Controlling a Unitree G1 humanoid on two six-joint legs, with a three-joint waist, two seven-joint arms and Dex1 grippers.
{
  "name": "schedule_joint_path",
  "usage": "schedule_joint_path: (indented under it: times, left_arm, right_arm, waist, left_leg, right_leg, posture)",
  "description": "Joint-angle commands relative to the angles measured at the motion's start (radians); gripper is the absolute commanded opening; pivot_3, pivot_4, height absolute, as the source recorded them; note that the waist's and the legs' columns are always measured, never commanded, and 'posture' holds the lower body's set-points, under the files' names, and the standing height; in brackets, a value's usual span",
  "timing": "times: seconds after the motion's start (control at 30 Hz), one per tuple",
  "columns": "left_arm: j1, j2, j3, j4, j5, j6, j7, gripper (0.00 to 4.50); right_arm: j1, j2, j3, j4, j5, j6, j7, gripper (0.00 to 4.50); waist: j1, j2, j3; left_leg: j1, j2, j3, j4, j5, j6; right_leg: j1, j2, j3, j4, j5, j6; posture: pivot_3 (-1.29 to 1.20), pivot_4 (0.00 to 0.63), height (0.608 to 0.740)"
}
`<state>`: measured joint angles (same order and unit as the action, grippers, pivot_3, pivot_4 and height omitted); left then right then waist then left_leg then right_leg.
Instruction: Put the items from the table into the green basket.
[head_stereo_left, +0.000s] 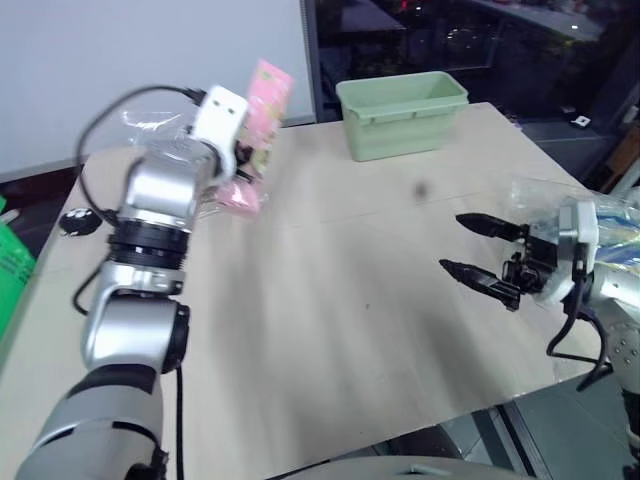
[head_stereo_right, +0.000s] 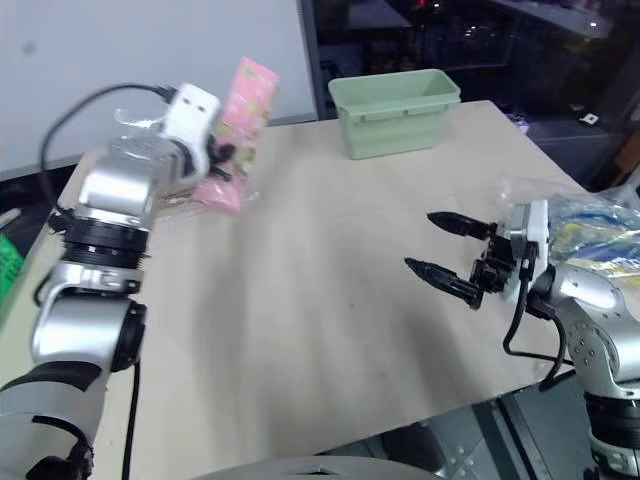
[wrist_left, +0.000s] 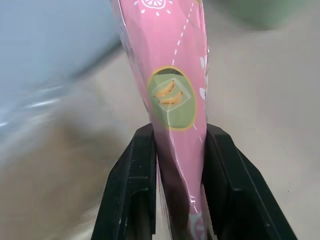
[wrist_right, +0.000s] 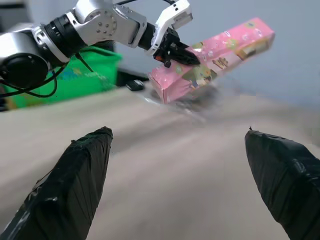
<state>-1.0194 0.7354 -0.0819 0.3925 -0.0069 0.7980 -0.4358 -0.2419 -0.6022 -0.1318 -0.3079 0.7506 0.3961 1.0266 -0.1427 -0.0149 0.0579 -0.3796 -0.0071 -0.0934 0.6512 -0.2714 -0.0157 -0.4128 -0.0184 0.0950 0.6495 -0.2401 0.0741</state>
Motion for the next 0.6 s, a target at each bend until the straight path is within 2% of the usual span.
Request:
schedule_joint_path:
  times: [0.03,0.13,0.3,0.4,0.6]
  left_arm:
    - [-0.019,0.106,0.059,-0.025,0.041,-0.034,0.0,1.19]
    - [0.035,0.273,0.096,0.029,0.091,-0.088,0.002,1.19]
    - [0.148,0.417,0.163,0.043,0.111,-0.12,-0.001,1.19]
    - [0.199,0.455,0.193,0.064,0.111,-0.145,0.005,1.19]
    - [0.225,0.497,0.208,0.201,0.13,-0.254,0.03,1.19]
  right_arm:
    - [-0.097,0.035,0.07,0.032,-0.02,0.01,0.011,4.5]
    - [-0.221,0.097,0.147,0.107,-0.049,0.009,0.035,4.5]
    - [-0.332,0.173,0.194,0.189,-0.078,-0.002,0.046,4.5]
    - [-0.357,0.198,0.197,0.21,-0.083,-0.004,0.053,4.5]
    - [-0.368,0.215,0.195,0.221,-0.091,-0.004,0.063,4.5]
  waist:
    - [0.029,0.0,0.0]
    - [0.053,-0.001,0.001]
    - [0.113,-0.002,0.001]
    - [0.159,-0.005,0.0]
    - [0.197,-0.009,-0.002]
  left_leg:
    - [0.0,-0.001,-0.001,0.0,0.001,-0.003]
    - [-0.001,-0.001,-0.002,0.0,0.002,-0.003]
    - [-0.002,-0.003,-0.001,0.001,0.002,-0.003]
    - [-0.002,-0.003,-0.006,0.002,0.002,-0.003]
    - [-0.001,-0.003,-0.012,0.003,0.006,-0.009]
  right_leg:
    - [-0.001,-0.001,0.0,0.002,0.0,0.0]
    - [-0.004,-0.001,0.0,0.006,0.0,0.0]
    - [-0.004,-0.001,-0.003,0.008,0.0,-0.001]
    - [-0.001,-0.002,-0.009,0.009,0.0,-0.001]
    - [0.001,-0.001,-0.016,0.011,0.002,-0.004]
  posture:
    - [0.03,0.0,0.74]
    - [0.08,0.0,0.74]
    - [0.13,0.0,0.74]
    - [0.15,0.0,0.74]
    - [0.16,0.0,0.74]
